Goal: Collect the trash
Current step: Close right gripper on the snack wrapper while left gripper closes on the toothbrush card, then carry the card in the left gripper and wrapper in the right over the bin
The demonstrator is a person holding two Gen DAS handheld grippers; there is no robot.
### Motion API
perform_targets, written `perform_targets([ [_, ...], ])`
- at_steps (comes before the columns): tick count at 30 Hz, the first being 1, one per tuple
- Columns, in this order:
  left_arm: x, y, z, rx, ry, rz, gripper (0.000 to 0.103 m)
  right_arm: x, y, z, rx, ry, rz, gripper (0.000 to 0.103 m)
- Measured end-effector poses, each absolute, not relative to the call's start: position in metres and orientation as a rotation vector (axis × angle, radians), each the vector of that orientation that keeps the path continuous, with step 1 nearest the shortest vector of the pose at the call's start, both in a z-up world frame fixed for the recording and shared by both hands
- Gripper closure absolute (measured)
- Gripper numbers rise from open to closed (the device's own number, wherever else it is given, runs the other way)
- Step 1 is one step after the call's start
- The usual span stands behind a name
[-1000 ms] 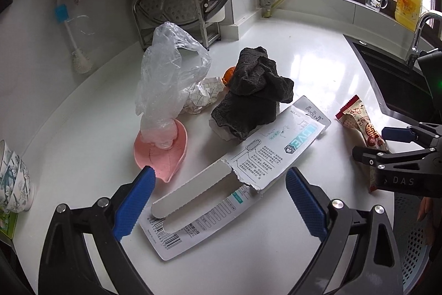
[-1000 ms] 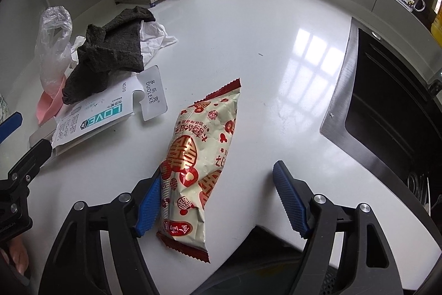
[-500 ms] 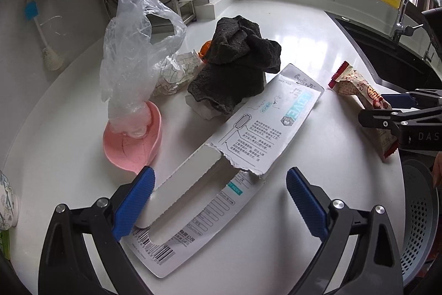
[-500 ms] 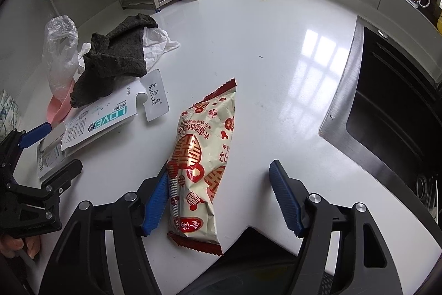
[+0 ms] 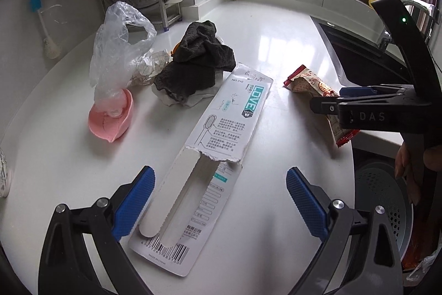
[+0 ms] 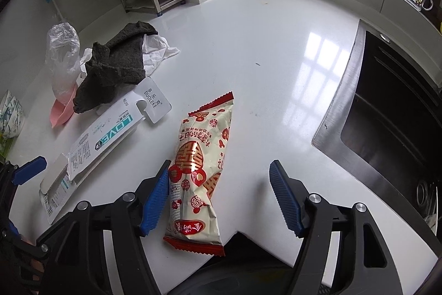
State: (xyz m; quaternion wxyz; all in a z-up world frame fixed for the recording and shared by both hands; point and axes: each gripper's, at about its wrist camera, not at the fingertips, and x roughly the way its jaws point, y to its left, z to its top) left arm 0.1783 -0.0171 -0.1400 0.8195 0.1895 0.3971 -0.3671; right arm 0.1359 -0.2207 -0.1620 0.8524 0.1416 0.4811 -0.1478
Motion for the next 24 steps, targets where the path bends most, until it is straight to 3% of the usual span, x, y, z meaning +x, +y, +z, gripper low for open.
perform_targets([
  [11, 0.198, -0.048, -0.157, 0.518, 0.832, -0.744, 0.009, 0.135, -0.217, -0.166, 0.232, 1.030, -0.320, 0.035],
  [13, 0.199, -0.046, -0.159, 0.512, 0.843, -0.733, 0.016, 0.134, -0.217, -0.168, 0.238, 1.038, -0.312, 0.042],
  [17, 0.202, -0.041, -0.157, 0.450, 0.880, -0.729, 0.039, 0.135, -0.217, -0.167, 0.225, 1.032, -0.294, 0.057],
  [20, 0.198, -0.041, -0.157, 0.449, 0.888, -0.705, 0.042, 0.138, -0.215, -0.165, 0.223, 1.035, -0.270, 0.073],
  [24, 0.191, -0.038, -0.153, 0.427, 0.916, -0.693, 0.047, 0.137, -0.213, -0.160, 0.230, 1.017, -0.241, 0.074],
])
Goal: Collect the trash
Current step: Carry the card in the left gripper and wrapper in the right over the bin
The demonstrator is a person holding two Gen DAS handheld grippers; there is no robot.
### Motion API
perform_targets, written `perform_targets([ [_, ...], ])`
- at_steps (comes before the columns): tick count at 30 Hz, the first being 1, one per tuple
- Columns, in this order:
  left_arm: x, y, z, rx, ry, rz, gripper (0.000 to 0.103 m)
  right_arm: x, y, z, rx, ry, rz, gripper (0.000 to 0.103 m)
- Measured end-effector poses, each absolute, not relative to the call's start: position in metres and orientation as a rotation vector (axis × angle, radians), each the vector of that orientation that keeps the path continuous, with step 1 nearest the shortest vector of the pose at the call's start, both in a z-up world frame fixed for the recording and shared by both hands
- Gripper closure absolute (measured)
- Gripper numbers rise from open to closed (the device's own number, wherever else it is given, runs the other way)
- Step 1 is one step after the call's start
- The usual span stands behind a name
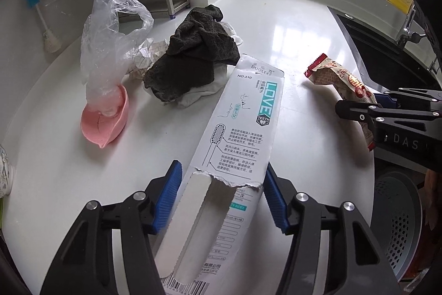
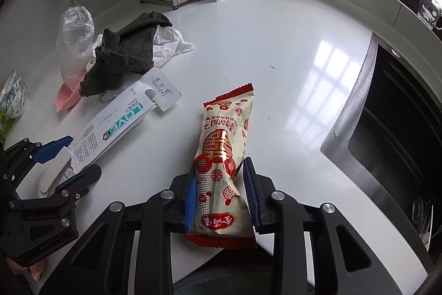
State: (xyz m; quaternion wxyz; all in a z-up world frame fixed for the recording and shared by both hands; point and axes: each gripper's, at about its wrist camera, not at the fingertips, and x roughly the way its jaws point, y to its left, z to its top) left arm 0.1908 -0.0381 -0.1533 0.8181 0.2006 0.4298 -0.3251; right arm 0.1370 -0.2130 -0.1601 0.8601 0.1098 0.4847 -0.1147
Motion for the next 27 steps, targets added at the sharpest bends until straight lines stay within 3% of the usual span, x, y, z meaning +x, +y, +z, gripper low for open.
perform_targets([
  [27, 0.089, -0.017, -0.096, 0.206, 0.971, -0.418, 0.052, 0.060, -0.220, -0.127, 0.212, 1.049, 0.032, 0.074],
])
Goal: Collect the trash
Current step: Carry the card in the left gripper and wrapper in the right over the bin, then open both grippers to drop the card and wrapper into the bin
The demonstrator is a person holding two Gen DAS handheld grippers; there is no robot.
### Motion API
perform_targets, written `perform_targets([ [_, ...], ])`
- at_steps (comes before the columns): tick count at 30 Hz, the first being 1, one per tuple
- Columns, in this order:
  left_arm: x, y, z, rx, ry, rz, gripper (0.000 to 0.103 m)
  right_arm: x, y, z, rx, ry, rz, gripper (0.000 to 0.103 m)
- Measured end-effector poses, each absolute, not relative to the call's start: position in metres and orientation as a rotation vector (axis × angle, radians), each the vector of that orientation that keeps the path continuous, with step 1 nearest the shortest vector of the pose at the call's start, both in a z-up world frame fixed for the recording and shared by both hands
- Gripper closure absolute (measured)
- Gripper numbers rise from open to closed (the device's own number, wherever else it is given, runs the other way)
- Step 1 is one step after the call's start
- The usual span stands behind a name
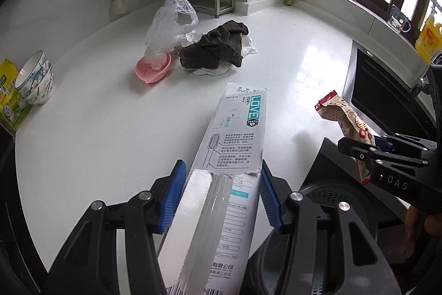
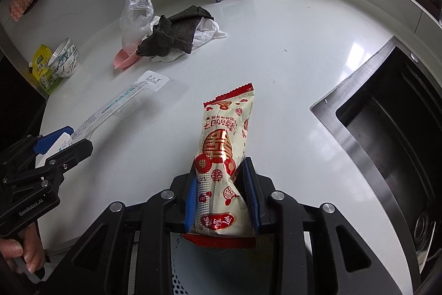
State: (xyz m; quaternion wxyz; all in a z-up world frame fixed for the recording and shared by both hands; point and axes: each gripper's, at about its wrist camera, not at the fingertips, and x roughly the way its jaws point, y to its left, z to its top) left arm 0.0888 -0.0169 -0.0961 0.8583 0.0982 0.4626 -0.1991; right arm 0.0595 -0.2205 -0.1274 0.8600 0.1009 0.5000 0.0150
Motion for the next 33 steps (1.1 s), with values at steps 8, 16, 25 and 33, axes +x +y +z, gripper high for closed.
perform_targets([
  [8, 0.037, -0.032, -0.085, 0.194, 0.981, -0.376, 0.052, 0.004, -0.237, -0.131, 0.211, 1.098, 0.108, 0.074],
  [16, -0.021, -0.054, -0.092, 0.185, 1.022, -0.393, 0.052, -0.047, -0.238, -0.141, 0.152, 1.168, 0.191, 0.074],
  [25, -0.060, -0.074, -0.126, 0.192, 1.126, -0.411, 0.052, -0.077, -0.232, -0.163, 0.115, 1.248, 0.258, 0.074],
  [33, -0.061, -0.072, -0.153, 0.179, 1.197, -0.374, 0.050, -0.081, -0.235, -0.180, 0.123, 1.293, 0.244, 0.073],
])
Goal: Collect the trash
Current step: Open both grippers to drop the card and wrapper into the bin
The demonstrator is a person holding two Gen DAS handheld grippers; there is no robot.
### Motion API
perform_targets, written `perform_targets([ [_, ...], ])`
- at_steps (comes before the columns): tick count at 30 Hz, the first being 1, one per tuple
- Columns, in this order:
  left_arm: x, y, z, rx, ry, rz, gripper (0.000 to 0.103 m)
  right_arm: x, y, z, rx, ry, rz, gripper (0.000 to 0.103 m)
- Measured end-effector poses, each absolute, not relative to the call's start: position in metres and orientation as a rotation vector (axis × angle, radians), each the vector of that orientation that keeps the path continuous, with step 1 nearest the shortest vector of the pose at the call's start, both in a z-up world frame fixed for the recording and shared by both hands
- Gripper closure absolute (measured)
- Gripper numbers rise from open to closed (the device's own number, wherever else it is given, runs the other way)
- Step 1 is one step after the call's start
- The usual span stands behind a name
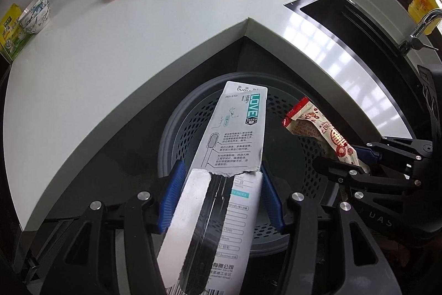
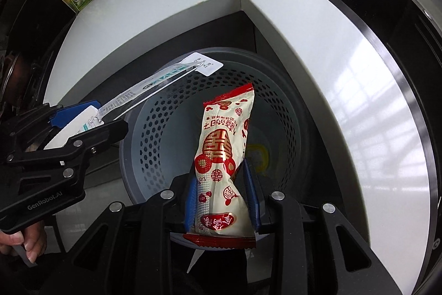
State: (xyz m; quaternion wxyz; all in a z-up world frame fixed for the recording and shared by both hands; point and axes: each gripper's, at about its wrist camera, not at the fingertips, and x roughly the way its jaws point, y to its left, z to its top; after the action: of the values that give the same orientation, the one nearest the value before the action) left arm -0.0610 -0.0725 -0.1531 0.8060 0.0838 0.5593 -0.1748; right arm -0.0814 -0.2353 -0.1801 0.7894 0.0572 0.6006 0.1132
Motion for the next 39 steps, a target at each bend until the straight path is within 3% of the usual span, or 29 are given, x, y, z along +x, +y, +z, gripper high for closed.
perform_targets([
  [2, -0.060, -0.073, -0.157, 0.184, 1.205, -0.365, 0.049, -0.082, -0.235, -0.182, 0.118, 1.302, 0.239, 0.073],
  [4, -0.061, -0.073, -0.159, 0.185, 1.212, -0.359, 0.049, -0.082, -0.235, -0.184, 0.118, 1.312, 0.229, 0.064],
  [5, -0.061, -0.073, -0.160, 0.183, 1.215, -0.355, 0.047, -0.081, -0.234, -0.185, 0.121, 1.311, 0.222, 0.054],
  [7, -0.060, -0.072, -0.159, 0.170, 1.218, -0.354, 0.041, -0.081, -0.235, -0.184, 0.120, 1.307, 0.212, 0.049],
  [9, -0.061, -0.070, -0.158, 0.171, 1.216, -0.347, 0.036, -0.081, -0.235, -0.185, 0.110, 1.310, 0.207, 0.049],
  [22, -0.061, -0.065, -0.146, 0.176, 1.203, -0.313, 0.035, -0.087, -0.248, -0.177, 0.143, 1.296, 0.210, 0.048],
  [39, -0.041, -0.049, -0.088, 0.170, 1.059, -0.276, 0.029, -0.063, -0.249, -0.142, 0.172, 1.206, 0.204, 0.046],
])
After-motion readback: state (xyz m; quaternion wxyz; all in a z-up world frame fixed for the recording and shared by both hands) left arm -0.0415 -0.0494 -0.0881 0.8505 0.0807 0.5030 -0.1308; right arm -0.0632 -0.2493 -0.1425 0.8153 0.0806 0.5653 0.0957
